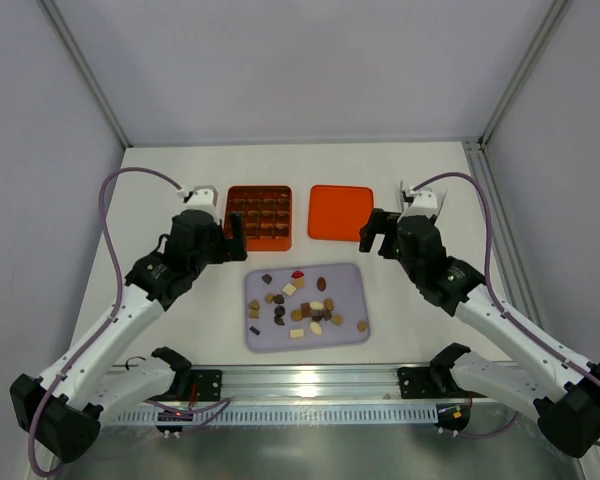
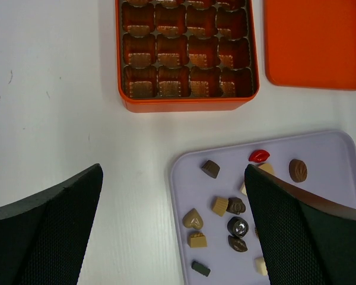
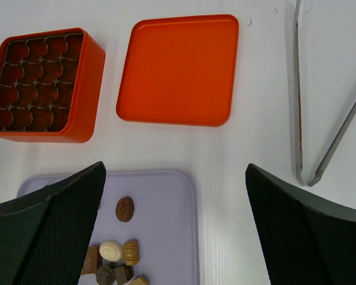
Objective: Pack the chocolate
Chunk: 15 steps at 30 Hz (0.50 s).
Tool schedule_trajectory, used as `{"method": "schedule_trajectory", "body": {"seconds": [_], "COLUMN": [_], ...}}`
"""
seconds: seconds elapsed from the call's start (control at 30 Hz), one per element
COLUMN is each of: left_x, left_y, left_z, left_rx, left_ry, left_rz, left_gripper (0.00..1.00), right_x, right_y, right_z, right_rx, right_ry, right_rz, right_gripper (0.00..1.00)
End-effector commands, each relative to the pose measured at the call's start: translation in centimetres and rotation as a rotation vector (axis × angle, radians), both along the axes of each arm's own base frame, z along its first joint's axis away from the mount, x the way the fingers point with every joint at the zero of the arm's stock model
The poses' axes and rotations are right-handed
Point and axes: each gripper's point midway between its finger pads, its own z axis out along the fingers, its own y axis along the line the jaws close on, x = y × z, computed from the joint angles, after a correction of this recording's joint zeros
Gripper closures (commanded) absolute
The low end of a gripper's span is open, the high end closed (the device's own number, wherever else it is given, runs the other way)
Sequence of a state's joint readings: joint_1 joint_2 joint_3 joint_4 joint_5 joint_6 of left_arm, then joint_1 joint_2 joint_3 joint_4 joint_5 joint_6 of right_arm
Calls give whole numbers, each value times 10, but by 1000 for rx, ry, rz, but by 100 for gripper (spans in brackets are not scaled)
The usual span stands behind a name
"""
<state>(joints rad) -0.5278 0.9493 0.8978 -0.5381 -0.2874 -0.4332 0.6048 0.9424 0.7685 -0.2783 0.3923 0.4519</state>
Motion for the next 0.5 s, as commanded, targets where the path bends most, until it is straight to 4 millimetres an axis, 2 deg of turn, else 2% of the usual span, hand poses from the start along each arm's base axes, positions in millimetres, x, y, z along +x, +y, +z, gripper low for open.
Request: {"method": "schedule_trajectory", "body": {"seconds": [0.0, 0.3, 0.37, 0.43, 0.47], "left_x": [4, 1, 0, -1, -1], "left_y": [-2, -10, -13, -16, -18], "left_z": [16, 12, 11, 10, 11], "left_rx": [-16, -29, -32, -39, -44], "left_ry": [-26, 14, 26, 42, 43], "left_rz": [-3, -41, -52, -68, -74], "left_gripper": [0, 0, 0, 0, 0], "right_x": [1, 1, 4, 6, 11], "right_y": [-4, -23, -40, -54, -72], "right_z": [11, 2, -2, -15, -19], "right_rx": [24, -66, -93, -118, -116], "right_ry": [-31, 80, 122, 195, 222], "right_rz": [-29, -83, -131, -161, -212], "right_gripper": [0, 0, 0, 0, 0]}}
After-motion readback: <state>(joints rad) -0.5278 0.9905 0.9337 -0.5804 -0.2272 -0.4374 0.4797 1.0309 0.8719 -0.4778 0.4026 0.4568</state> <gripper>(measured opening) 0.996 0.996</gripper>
